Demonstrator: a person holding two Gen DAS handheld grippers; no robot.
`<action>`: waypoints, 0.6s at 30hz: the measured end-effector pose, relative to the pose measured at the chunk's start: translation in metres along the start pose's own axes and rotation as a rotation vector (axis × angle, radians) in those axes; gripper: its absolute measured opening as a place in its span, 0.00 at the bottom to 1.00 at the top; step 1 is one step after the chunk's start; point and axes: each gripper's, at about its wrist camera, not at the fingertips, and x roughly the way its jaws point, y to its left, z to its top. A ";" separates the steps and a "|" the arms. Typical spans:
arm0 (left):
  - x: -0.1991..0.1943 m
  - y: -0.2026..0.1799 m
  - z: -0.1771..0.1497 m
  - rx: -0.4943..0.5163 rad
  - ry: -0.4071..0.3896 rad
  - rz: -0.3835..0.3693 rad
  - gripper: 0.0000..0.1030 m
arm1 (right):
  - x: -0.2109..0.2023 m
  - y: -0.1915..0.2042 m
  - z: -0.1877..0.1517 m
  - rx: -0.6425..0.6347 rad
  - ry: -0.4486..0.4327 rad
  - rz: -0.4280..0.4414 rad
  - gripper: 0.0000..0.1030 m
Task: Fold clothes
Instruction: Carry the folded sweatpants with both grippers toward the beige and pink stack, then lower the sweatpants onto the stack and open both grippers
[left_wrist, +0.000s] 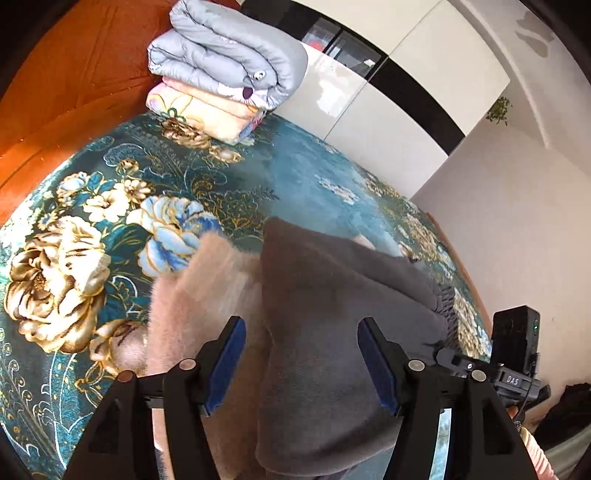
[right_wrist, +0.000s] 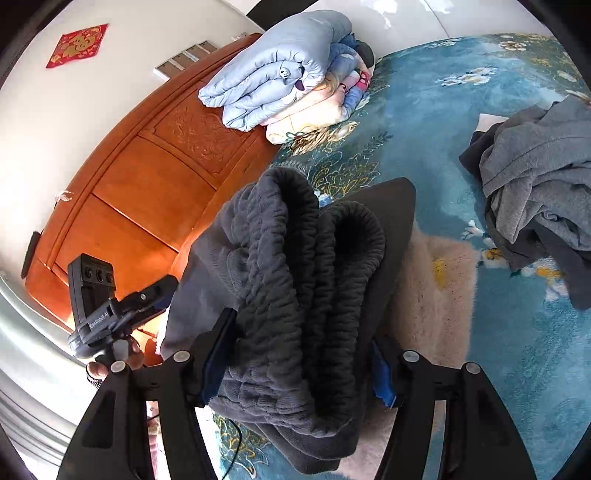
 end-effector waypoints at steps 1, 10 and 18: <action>-0.007 -0.003 0.001 0.015 -0.024 0.013 0.66 | -0.003 0.001 0.001 -0.012 0.013 -0.001 0.64; -0.008 -0.049 -0.035 0.236 -0.012 0.061 0.66 | -0.053 0.003 0.007 -0.137 -0.050 -0.100 0.66; 0.013 -0.048 -0.038 0.213 0.013 0.066 0.66 | -0.039 0.084 0.007 -0.391 -0.154 -0.115 0.66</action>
